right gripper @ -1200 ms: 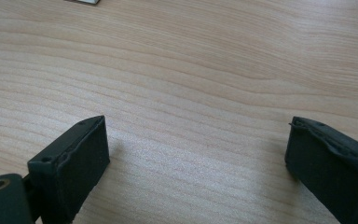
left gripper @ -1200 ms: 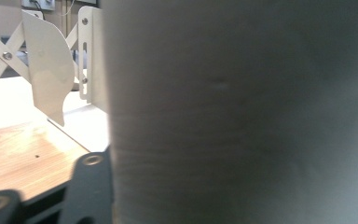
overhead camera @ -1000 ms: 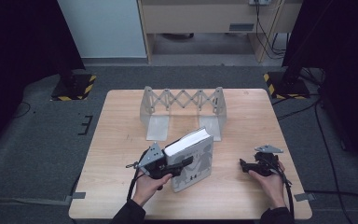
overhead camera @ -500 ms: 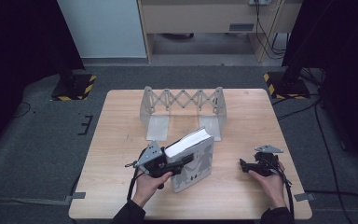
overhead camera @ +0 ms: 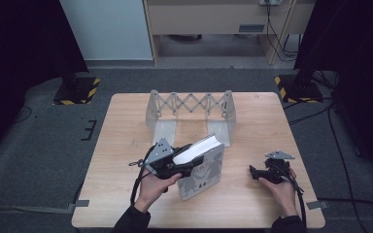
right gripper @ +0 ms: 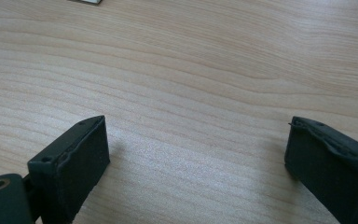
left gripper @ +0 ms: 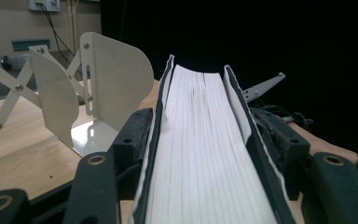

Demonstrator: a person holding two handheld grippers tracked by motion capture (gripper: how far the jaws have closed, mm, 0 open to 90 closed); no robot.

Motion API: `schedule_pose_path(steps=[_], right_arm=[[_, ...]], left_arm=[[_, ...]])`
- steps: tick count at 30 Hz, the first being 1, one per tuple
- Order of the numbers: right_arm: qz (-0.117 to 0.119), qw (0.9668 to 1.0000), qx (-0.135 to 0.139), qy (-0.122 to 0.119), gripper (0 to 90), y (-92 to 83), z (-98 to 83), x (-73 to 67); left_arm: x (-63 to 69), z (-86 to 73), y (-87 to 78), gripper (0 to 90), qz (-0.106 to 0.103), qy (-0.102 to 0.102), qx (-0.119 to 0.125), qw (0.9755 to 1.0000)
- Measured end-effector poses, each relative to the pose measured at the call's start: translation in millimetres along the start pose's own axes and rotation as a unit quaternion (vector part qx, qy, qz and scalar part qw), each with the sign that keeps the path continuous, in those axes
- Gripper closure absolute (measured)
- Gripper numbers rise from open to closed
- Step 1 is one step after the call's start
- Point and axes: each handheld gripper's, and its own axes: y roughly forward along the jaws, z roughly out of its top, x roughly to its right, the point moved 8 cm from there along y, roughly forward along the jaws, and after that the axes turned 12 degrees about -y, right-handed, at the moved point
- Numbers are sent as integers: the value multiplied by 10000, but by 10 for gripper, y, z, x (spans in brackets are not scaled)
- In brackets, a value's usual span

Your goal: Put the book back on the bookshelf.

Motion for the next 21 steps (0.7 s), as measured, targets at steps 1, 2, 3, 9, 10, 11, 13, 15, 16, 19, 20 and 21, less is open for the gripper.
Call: schedule_pose_path(steps=[1, 2, 3, 9, 10, 11, 13, 15, 16, 19, 20, 21], right_arm=[[0, 10000, 0, 0, 67, 0, 0, 0], [1, 10000, -4, 10, 67, -1, 0, -2], [-1, 10000, -2, 14, 67, 0, 1, -3], [-6, 10000, -1, 26, 66, 0, 1, -3], [-5, 10000, 0, 26, 66, 0, 1, -4], [-6, 10000, 0, 26, 66, 0, 2, -4], [-2, 10000, 1, 23, 66, 0, 1, -4], [12, 10000, -3, 5, 66, -1, 0, -6], [13, 10000, -2, 5, 66, -1, 0, -6], [13, 10000, -2, 5, 66, -1, 0, -6], [13, 10000, -3, 5, 66, -1, 0, -6], [13, 10000, -3, 5, 66, -1, 0, -6]], left_arm=[[0, 0, 0, 412, 0, 0, 0, 10000], [13, 9, 14, 412, -9, -13, -73, 10000], [24, 16, 28, 409, -28, -22, -160, 9999], [77, 64, 109, 402, -61, 58, -394, 9992], [86, 71, 128, 400, -16, 117, -382, 9992], [92, 66, 150, 396, 43, 196, -422, 9989], [98, 47, 208, 387, 110, 265, -563, 9980], [96, 46, 210, 398, 122, 270, -598, 9978], [83, 45, 211, 401, 171, 331, -645, 9972], [74, 41, 213, 408, 226, 418, -708, 9964], [77, 39, 213, 418, 228, 429, -730, 9961], [91, 31, 210, 425, 203, 456, -774, 9957]])
